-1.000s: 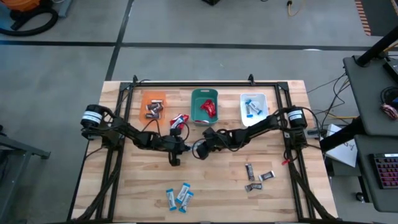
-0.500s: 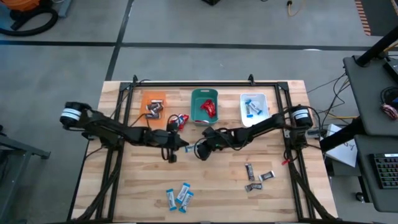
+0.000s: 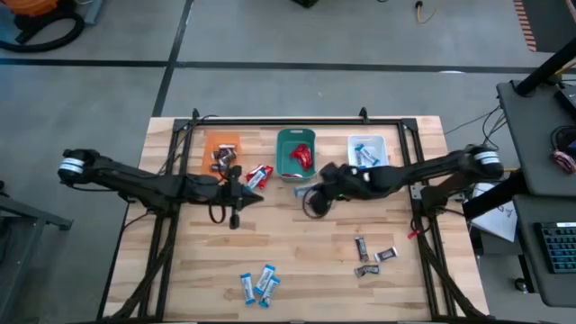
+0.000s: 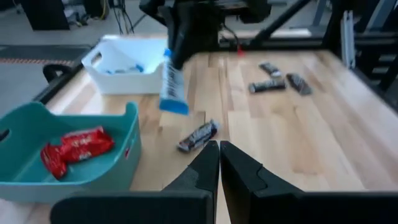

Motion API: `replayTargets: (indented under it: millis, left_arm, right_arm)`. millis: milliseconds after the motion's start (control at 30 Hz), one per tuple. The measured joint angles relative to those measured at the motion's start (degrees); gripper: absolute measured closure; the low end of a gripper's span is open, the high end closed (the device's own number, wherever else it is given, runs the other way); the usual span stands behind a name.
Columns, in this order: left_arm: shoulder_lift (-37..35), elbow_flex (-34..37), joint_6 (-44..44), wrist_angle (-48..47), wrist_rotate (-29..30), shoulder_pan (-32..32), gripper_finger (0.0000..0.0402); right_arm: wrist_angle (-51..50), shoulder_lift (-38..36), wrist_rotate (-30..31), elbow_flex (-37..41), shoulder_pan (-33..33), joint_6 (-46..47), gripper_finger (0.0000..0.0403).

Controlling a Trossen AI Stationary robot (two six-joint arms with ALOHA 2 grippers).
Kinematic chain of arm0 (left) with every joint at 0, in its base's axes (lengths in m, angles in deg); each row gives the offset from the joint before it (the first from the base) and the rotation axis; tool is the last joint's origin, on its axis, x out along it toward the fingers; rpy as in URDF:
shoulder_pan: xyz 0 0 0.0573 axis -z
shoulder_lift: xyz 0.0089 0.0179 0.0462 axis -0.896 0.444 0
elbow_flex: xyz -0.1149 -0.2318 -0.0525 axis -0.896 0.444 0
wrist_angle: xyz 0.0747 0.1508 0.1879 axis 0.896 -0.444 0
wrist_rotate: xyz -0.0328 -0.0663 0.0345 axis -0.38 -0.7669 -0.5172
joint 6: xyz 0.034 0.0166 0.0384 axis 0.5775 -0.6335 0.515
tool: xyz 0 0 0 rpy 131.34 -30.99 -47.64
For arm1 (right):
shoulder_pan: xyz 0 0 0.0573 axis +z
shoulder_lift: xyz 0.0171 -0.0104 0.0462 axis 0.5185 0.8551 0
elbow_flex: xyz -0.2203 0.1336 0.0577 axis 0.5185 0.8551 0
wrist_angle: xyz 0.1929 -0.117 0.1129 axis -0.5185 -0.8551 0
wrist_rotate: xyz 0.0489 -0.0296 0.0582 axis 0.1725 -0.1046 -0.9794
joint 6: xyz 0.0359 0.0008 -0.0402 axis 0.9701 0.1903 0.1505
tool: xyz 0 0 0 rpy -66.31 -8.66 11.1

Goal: Organize candy in baskets
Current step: Put the white chocolate bar into the white bin

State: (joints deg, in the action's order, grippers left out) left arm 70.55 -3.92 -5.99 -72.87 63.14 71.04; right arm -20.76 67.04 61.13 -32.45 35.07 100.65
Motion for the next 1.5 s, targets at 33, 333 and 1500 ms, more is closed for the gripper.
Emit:
replayTargets:
  millis: [33,333,1500]
  left_arm:
    - [-0.81,0.0,0.0,0.1,0.0,0.0,0.0401]
    - [-5.17,-0.42,0.26,-0.71,0.94,0.0,0.0401]
    - [-1.25,-0.46,-3.29,-10.09,11.85,0.0,0.0402]
  right_arm:
    - [-3.05,-1.79,1.77,-0.02,-0.09,0.53,0.0386]
    - [-28.47,-12.93,11.27,0.02,-4.29,7.2,0.0386]
    - [-48.87,-6.75,11.63,0.02,-18.25,5.92,0.0309]
